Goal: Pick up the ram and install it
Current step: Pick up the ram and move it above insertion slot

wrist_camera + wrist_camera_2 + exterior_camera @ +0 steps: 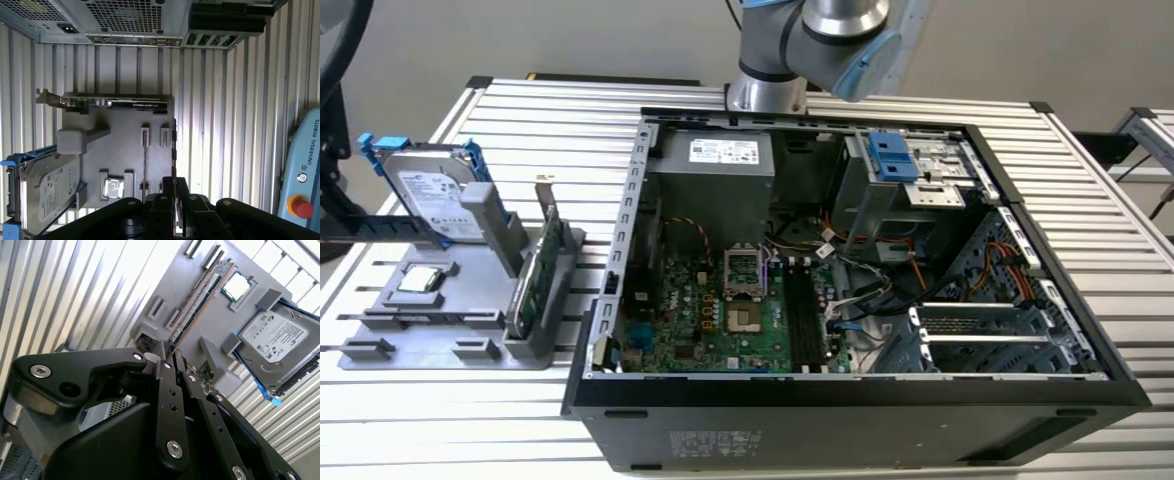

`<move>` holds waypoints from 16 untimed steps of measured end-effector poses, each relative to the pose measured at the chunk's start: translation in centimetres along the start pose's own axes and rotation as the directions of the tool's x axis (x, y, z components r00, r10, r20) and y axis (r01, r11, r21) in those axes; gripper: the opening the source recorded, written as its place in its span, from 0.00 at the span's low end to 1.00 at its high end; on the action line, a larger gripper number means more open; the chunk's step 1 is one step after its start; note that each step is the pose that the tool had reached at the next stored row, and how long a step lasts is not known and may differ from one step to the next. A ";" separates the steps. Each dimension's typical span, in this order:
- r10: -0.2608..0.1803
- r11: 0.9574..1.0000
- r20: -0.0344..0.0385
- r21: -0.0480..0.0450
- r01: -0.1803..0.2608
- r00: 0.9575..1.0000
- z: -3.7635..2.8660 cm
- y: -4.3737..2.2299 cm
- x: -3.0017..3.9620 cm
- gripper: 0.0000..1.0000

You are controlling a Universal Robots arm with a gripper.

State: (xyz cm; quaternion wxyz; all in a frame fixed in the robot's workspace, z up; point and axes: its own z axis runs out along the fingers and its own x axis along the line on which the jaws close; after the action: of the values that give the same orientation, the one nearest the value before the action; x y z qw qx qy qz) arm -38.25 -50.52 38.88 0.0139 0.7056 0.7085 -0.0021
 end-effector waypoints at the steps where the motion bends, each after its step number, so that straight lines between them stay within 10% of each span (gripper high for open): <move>1: 0.000 1.000 0.000 0.000 0.000 1.000 -0.07 0.00 0.00 0.00; 16: 0.000 1.000 0.000 0.000 0.000 1.000 -1.08 0.02 -0.02 0.00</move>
State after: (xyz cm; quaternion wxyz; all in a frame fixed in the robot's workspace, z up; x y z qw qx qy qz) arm -38.25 -50.52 39.96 0.0140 0.7056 0.7085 -0.0022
